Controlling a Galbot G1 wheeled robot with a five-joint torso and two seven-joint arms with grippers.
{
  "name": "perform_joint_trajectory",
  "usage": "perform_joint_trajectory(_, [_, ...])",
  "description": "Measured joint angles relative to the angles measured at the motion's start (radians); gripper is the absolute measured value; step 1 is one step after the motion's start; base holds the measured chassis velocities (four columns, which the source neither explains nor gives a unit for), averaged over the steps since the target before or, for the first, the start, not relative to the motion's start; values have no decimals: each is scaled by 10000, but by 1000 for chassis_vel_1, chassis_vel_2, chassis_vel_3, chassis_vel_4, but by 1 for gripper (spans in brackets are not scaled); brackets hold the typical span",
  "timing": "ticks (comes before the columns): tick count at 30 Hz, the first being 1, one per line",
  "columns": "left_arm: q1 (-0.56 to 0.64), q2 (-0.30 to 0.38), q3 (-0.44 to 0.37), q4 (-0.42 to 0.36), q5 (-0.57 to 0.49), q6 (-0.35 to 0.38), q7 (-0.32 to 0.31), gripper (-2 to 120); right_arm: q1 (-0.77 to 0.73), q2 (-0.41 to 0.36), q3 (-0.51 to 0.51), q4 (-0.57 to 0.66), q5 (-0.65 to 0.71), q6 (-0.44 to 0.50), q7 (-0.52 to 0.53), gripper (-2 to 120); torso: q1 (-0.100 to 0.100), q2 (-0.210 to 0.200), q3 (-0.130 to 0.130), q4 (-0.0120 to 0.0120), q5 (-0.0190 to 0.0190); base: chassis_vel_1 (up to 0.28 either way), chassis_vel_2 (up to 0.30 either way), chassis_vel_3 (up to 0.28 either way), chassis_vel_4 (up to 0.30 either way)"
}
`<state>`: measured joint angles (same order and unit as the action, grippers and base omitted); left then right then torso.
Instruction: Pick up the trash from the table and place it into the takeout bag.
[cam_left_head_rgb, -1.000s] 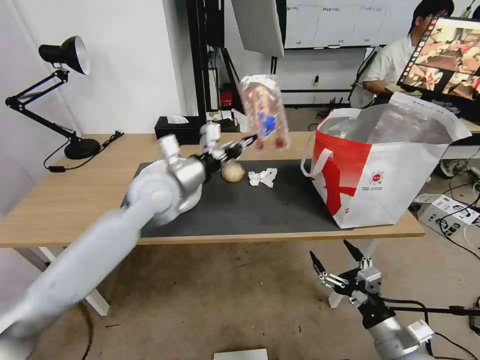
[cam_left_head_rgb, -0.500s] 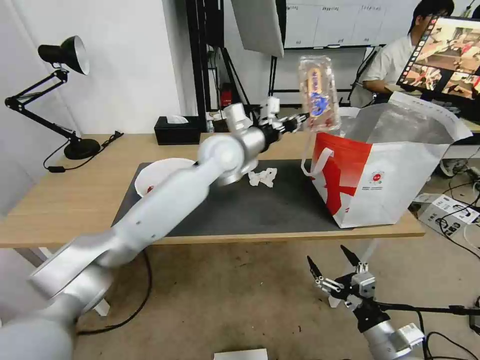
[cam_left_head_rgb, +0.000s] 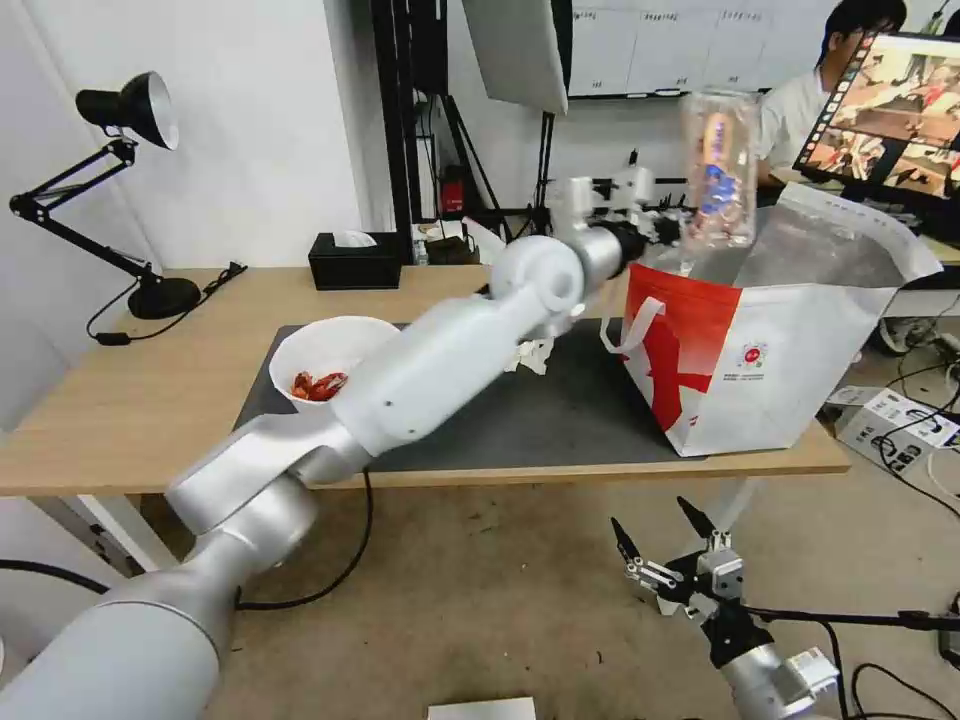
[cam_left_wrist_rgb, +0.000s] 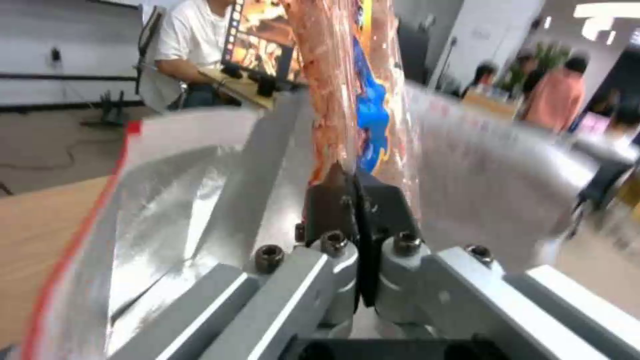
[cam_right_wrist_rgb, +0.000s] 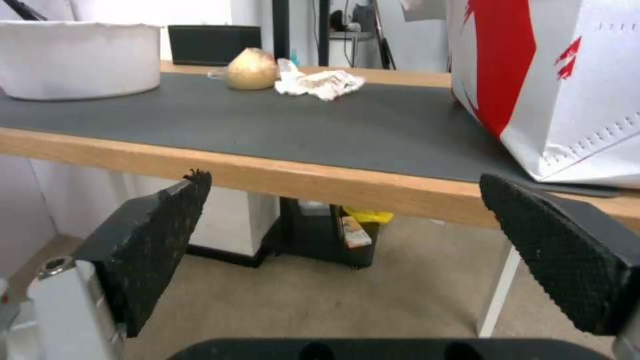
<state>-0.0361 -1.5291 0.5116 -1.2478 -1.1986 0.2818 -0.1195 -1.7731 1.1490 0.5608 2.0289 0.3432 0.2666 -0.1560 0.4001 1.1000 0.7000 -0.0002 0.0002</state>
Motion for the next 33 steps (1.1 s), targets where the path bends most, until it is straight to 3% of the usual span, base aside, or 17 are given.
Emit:
perform_joint_trajectory(4, [35,5,278,28,367,-2,79,0,18,7,-43,-38,2,-5,3,100,0,0,0,3,-1,0,0,0,0])
perform_joint_trajectory(9, [80,122,282,-72,68,6,267,0,22,8,-60,-99,2,-6,6,100,0,0,0,3,-1,0,0,0,0])
perform_joint_trajectory(22, [-49,551,72,-460,-1023,41,393,47,253,-54,-276,-276,2,-125,34,100,-1,0,0,1,-3,0,0,0,0])
perform_joint_trajectory(26, [8,958,-112,-875,-1258,39,256,60,259,-72,-301,-248,15,-150,34,100,-1,0,0,1,-3,0,0,0,0])
perform_joint_trajectory(28, [92,1357,-231,-1360,-1387,37,138,72,261,-110,-305,-182,28,-167,34,100,-1,0,0,3,-4,0,0,0,0])
perform_joint_trajectory(33, [299,1893,-343,-1999,-1493,36,-141,85,267,-136,-313,-128,33,-184,35,100,-2,0,0,3,-4,0,0,0,0])
